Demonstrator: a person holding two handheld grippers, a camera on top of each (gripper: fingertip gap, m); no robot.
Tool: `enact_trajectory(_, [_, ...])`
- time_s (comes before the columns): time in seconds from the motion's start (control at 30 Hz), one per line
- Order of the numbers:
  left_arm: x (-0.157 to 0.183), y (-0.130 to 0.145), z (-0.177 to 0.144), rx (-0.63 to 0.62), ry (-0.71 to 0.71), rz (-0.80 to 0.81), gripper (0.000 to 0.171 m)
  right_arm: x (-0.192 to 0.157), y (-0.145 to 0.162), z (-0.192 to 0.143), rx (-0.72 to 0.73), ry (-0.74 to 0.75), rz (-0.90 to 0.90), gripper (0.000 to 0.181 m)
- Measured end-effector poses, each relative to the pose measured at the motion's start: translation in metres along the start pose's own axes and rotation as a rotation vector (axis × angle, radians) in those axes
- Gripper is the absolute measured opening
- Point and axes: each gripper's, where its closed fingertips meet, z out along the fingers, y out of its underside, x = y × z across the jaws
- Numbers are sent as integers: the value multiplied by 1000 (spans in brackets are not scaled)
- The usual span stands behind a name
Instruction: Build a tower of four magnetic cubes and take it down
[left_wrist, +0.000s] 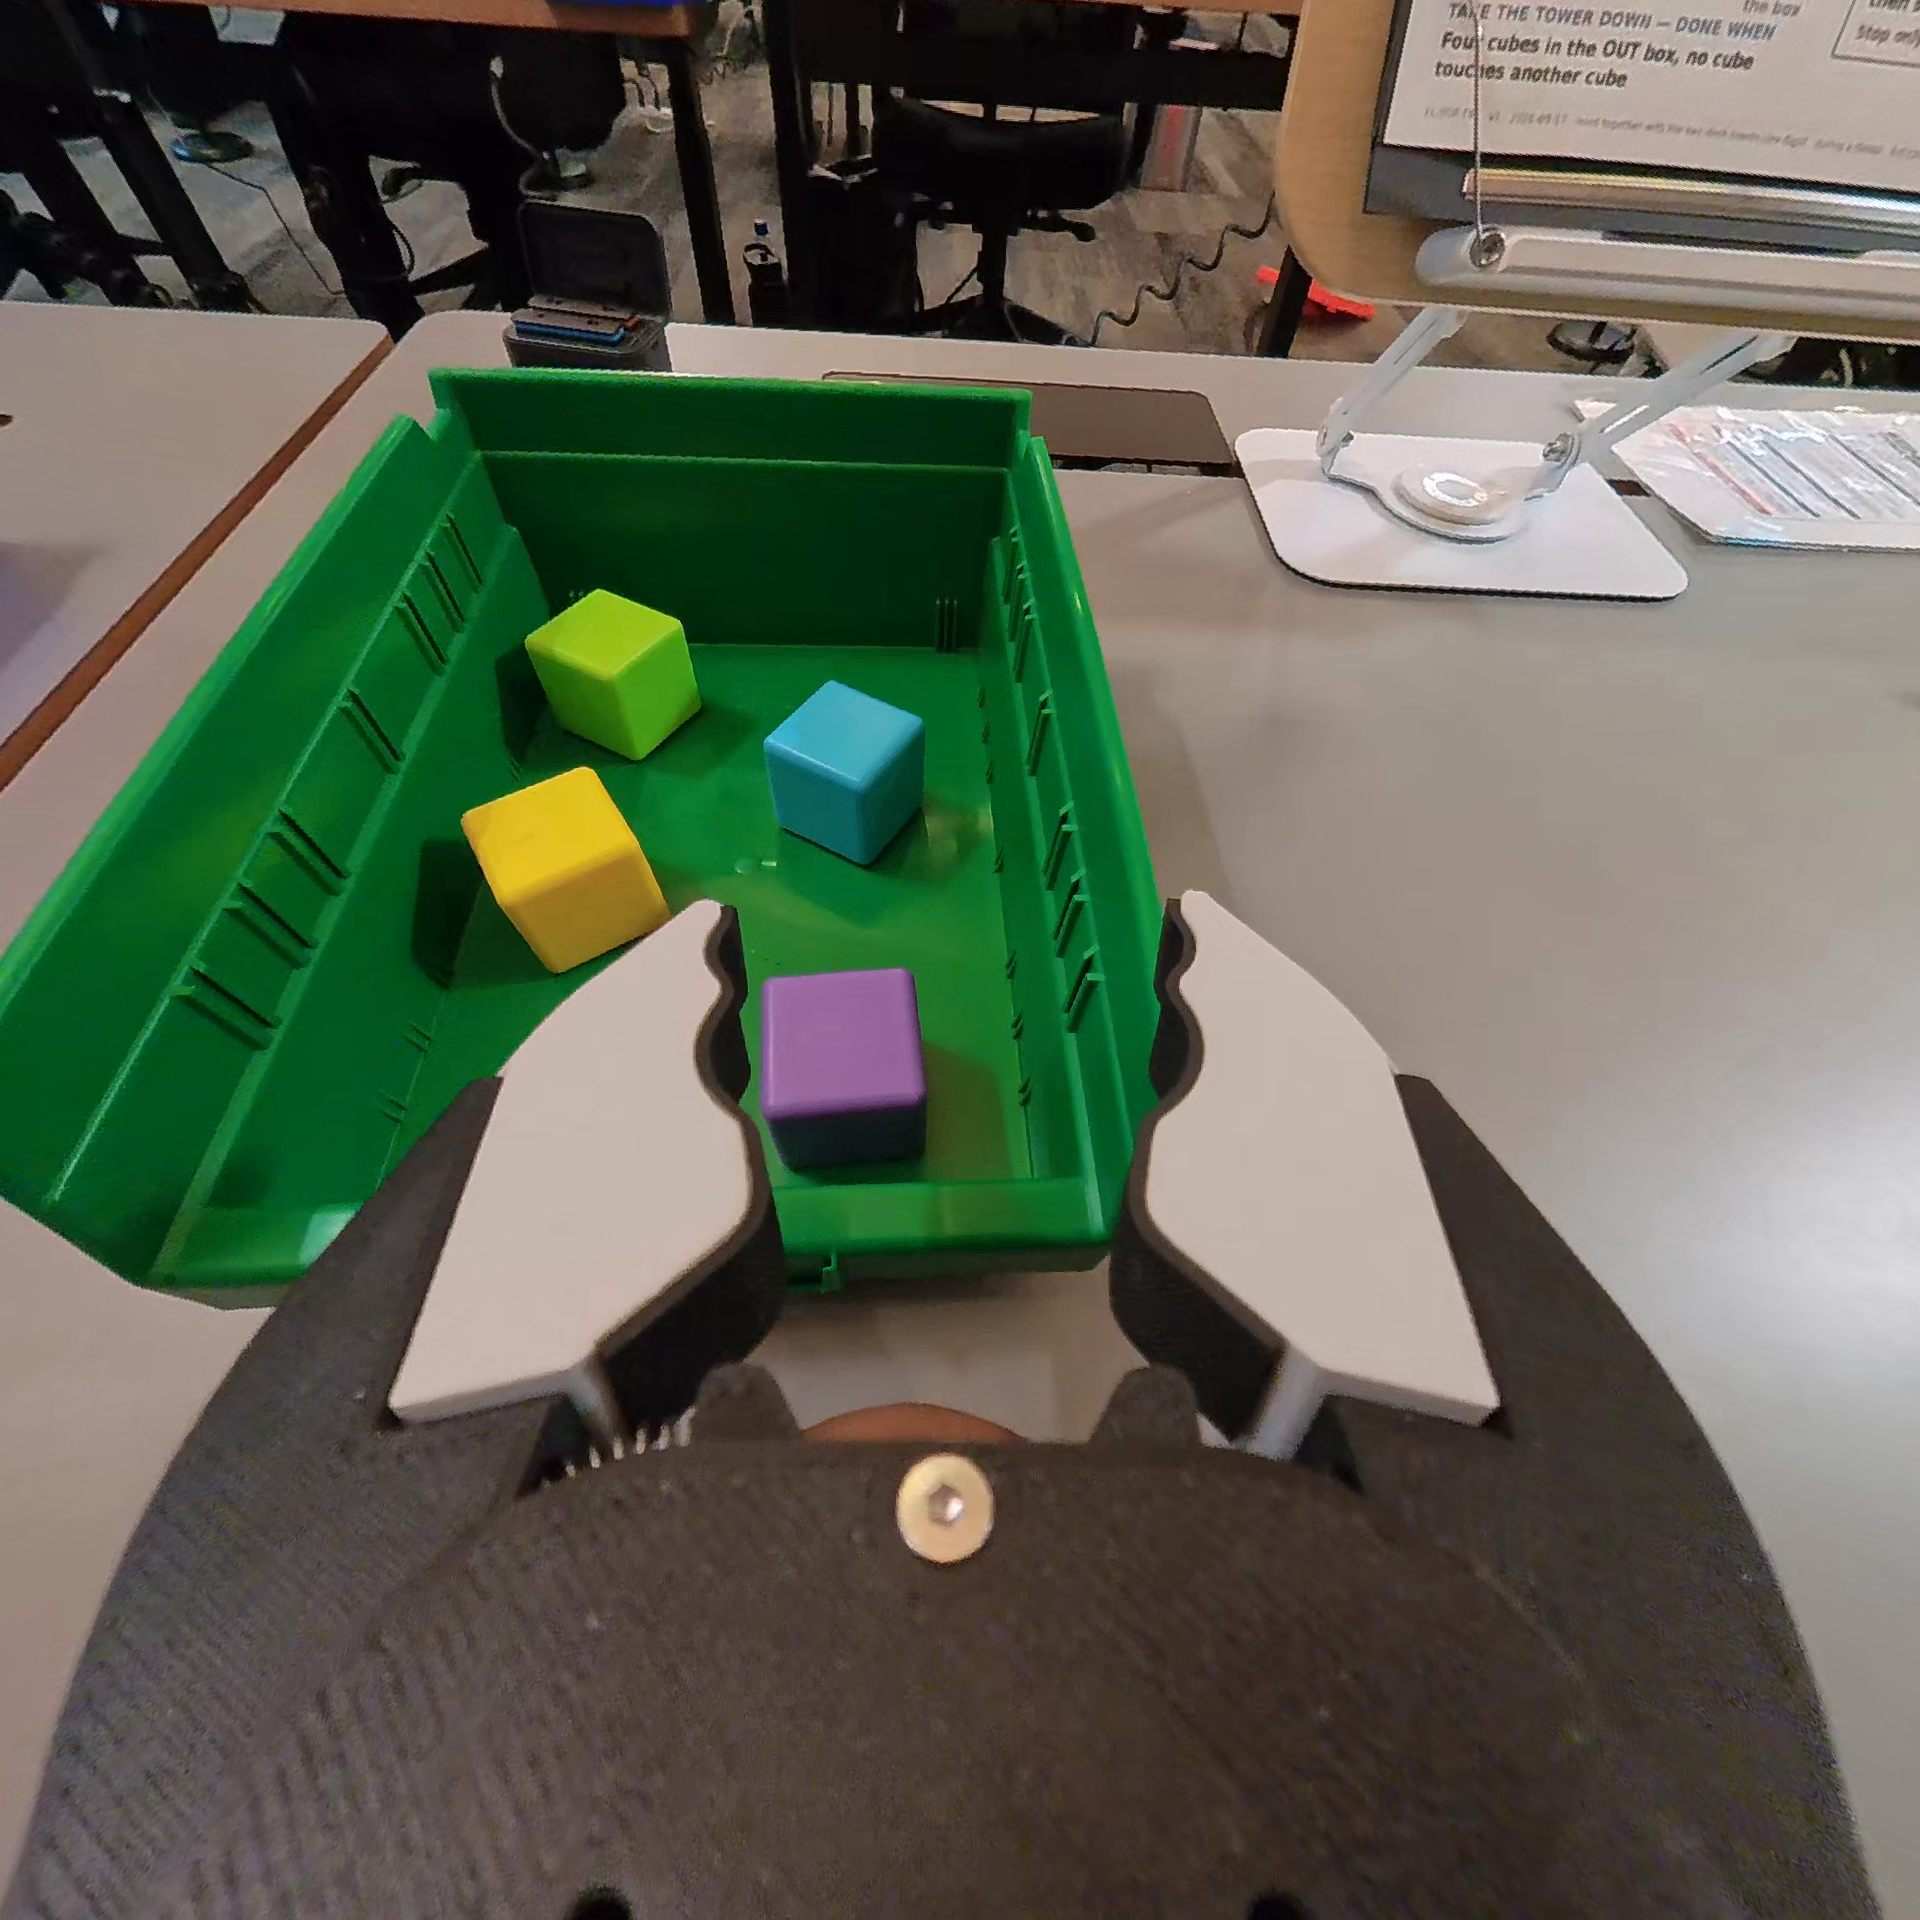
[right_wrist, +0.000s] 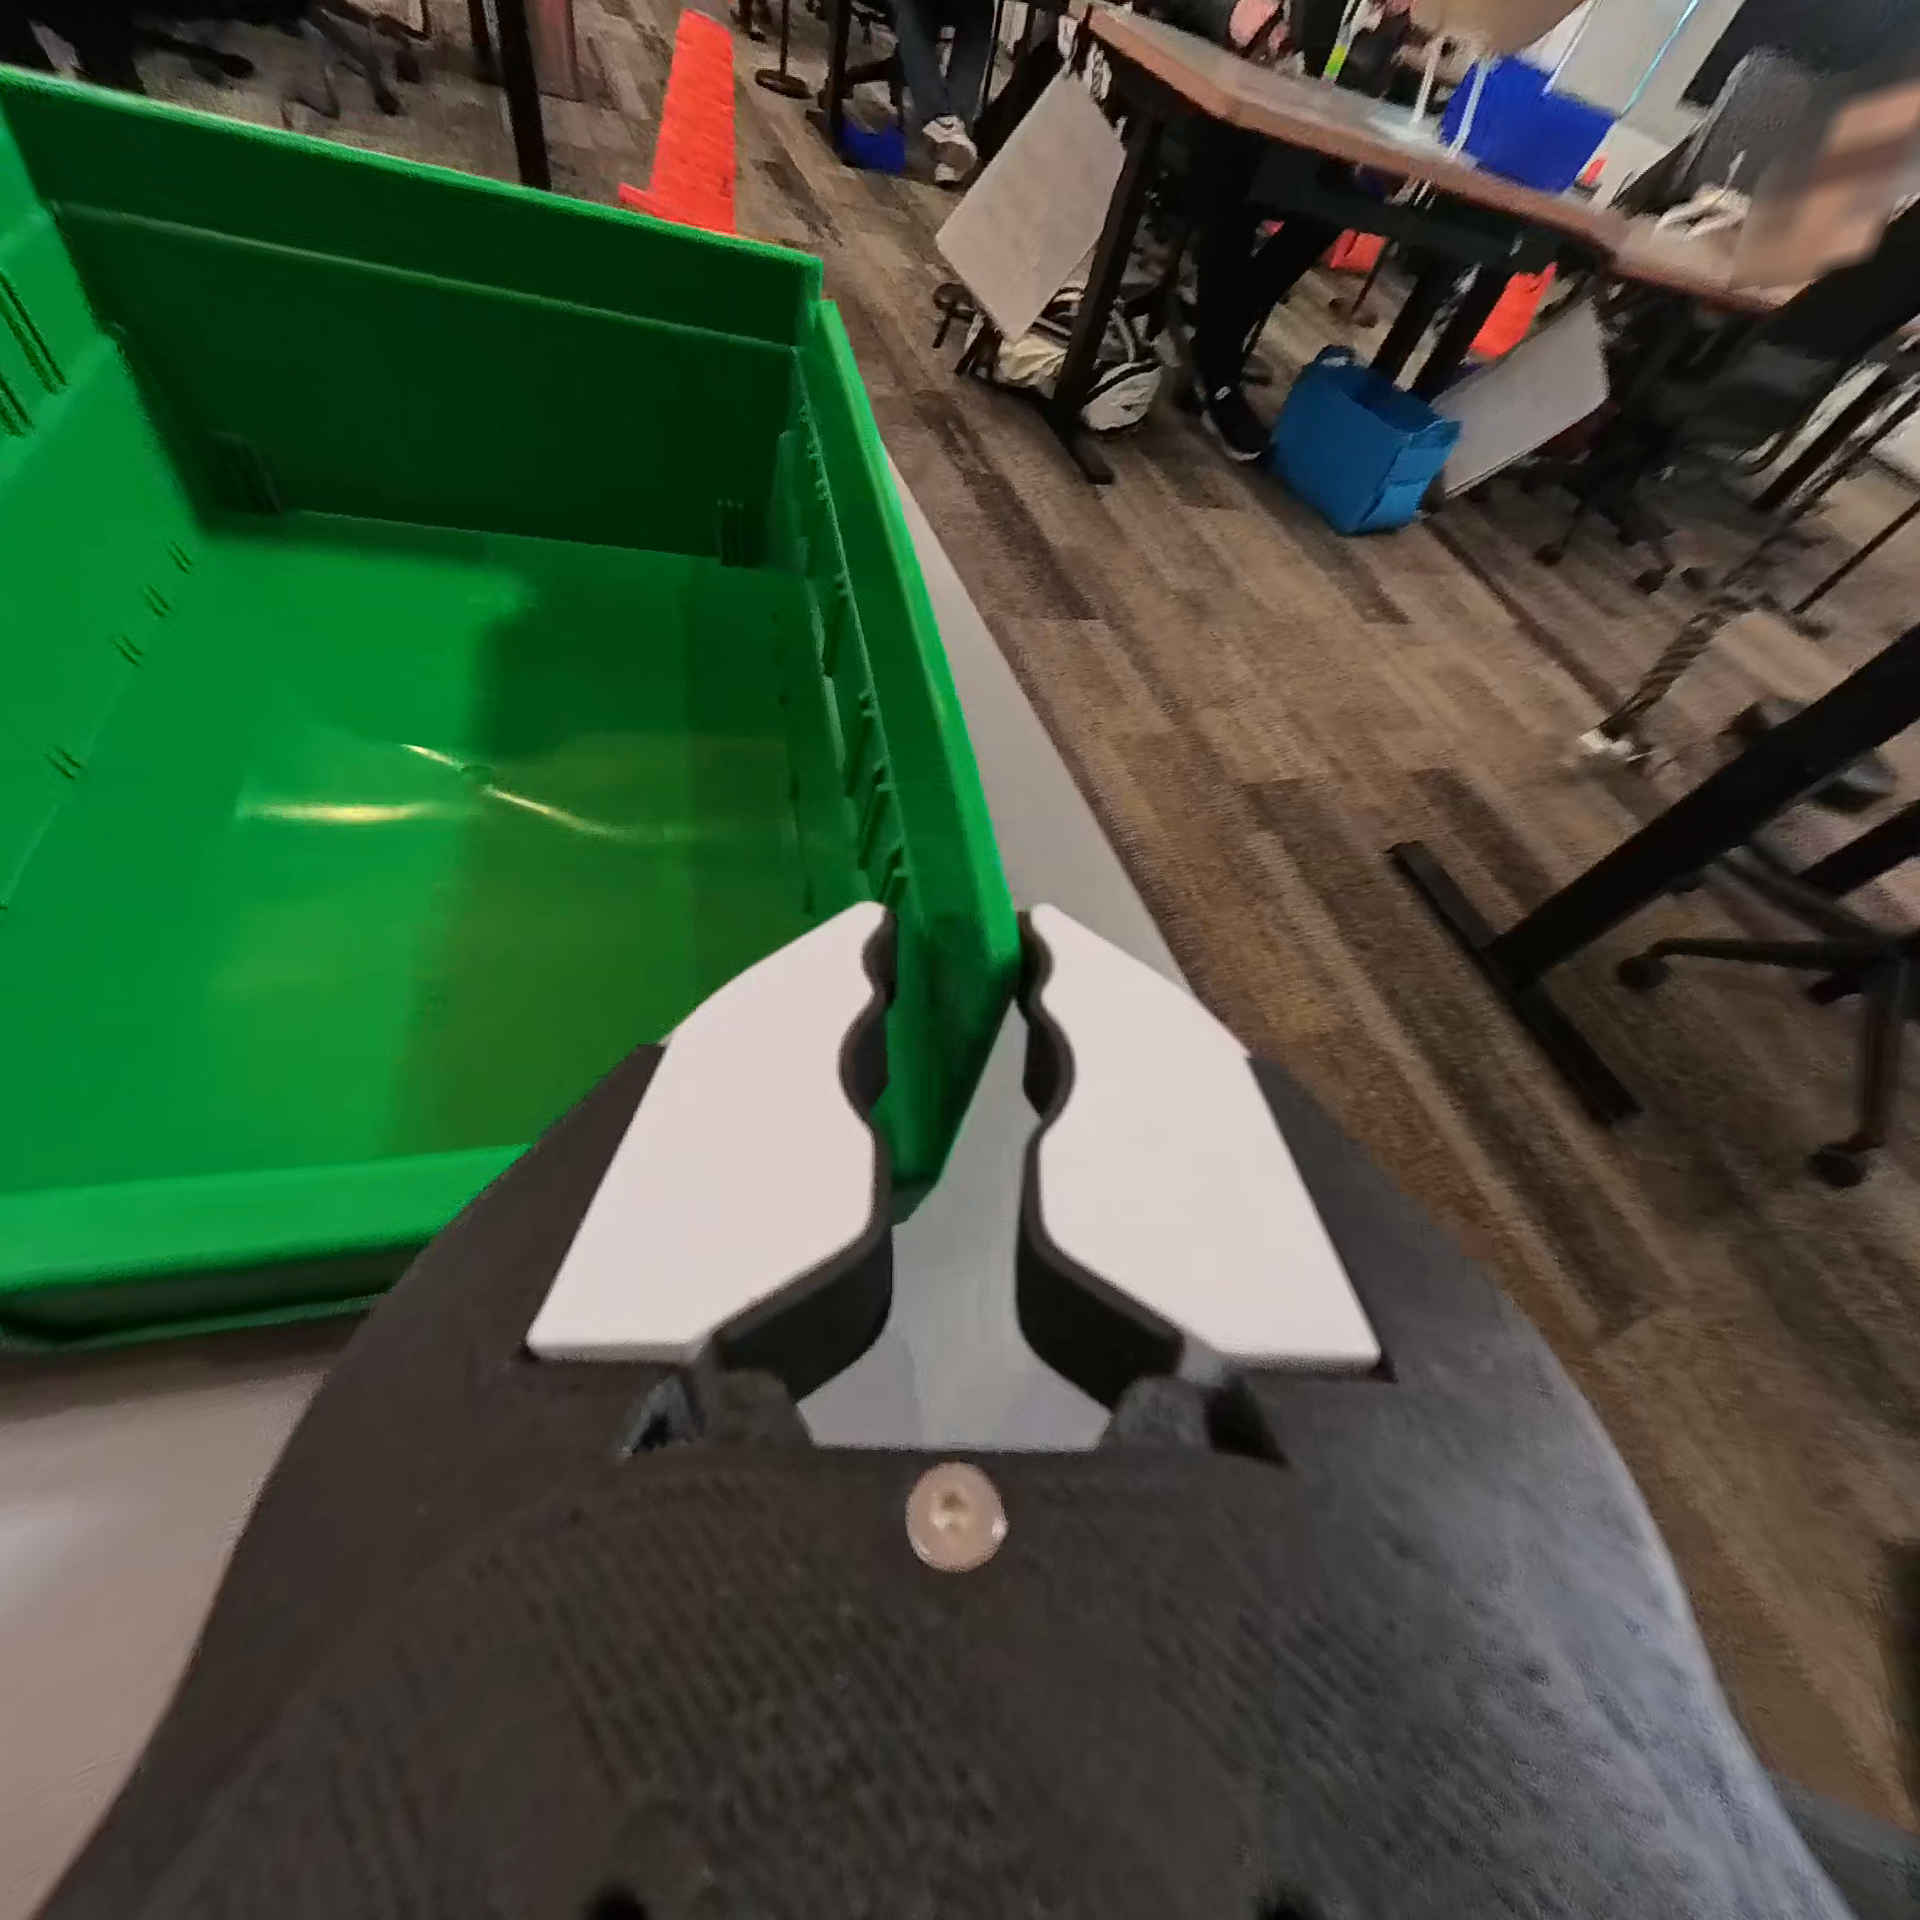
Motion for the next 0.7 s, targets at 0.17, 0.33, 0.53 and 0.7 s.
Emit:
enact_trajectory(0.17, [-1, 0, -1, 3, -4, 1, 77, -5, -21, -16, 70, 47, -116, 36])
enact_trajectory(0.33, [-2, 2, 1, -5, -5, -1, 77, -22, -37, -33, 140, 13, -118, 37])
enact_trajectory(0.53, [-2, 3, 1, -6, -5, 1, 77, -43, -38, -35, 141, -60, -88, 38])
enact_trajectory(0.7, [-2, 4, 2, -8, -5, 2, 77, -49, -38, -35, 137, -103, -39, 39])
